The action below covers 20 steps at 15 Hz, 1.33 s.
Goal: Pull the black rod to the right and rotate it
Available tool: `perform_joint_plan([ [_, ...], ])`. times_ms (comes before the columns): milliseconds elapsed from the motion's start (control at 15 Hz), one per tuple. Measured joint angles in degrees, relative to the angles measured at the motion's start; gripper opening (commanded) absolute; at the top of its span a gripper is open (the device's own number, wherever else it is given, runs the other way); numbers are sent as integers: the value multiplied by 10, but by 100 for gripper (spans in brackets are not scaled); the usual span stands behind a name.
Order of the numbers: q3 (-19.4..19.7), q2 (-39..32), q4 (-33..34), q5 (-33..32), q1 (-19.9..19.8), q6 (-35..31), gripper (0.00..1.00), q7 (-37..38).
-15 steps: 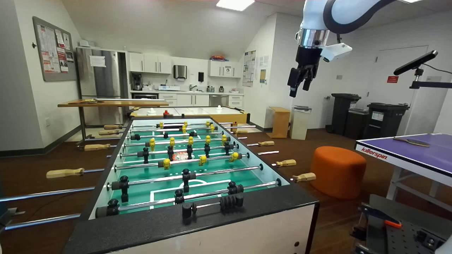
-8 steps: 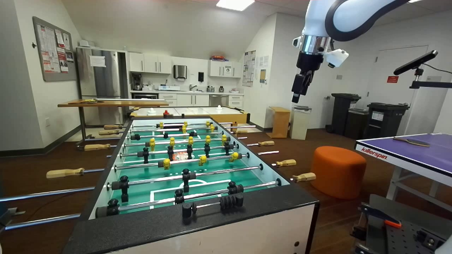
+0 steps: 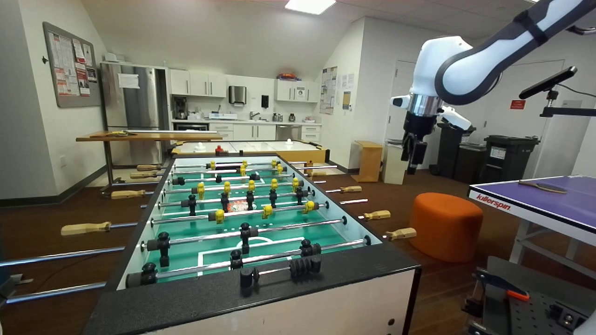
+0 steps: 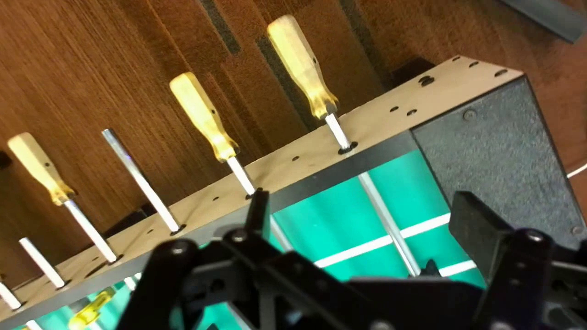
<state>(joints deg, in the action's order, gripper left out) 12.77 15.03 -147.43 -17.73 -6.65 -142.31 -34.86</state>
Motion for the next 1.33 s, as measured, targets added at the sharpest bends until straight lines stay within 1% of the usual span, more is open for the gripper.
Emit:
perform_joint_plan([
  [133,17,-27,-16,0,-3,-32,100,-47],
  [200,21,-43,-20,-6,-8,-45,100,-55],
  [333,21,-70,-21,-41,-26,-67,100,-40],
  [400,21,-78,-21,-47,-30,-73,100,-38],
  [800,19,-83,-19,-47,-33,-74,100,-45],
  [1000,25,-95,-19,-44,-37,-81,100,-99],
  [1333,36,-167,-21,-25,-55,-165,100,-230],
])
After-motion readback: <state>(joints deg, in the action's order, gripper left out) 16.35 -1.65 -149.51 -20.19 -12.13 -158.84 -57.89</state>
